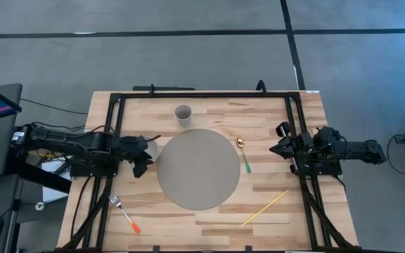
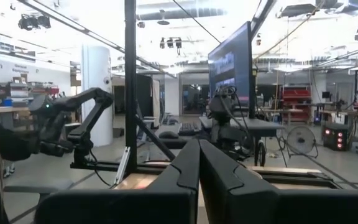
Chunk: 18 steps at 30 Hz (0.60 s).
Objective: Pick & Place Utensil
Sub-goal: Put the gray bowl on the gray placemat
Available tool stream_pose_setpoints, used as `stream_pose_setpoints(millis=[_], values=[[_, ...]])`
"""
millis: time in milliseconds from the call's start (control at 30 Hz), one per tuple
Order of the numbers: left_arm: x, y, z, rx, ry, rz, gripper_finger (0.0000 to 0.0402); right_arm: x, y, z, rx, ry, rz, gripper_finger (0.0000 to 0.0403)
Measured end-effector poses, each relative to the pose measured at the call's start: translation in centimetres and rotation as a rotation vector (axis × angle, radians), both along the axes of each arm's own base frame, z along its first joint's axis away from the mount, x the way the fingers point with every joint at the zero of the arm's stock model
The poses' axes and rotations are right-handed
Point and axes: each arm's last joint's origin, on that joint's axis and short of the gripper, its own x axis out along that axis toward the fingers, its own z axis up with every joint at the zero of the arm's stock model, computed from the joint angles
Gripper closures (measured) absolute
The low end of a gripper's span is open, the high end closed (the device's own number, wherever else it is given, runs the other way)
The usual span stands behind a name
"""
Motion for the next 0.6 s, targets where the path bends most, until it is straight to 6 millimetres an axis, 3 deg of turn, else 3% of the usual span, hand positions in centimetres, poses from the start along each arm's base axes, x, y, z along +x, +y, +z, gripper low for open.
stream_pose_setpoints(millis=[400,600], values=[[1.2,-0.5,-1.8,0.121,0.132,-0.02,0.0282,0.0,0.0,0.0,-0.116,-0.019,-0.036,0.0403],[1.6,-0.5,-2.3,0.187,0.166,-0.063,0.0356,0.0,0.0,0.0,-0.123,-0.021,-0.038,0.0403]])
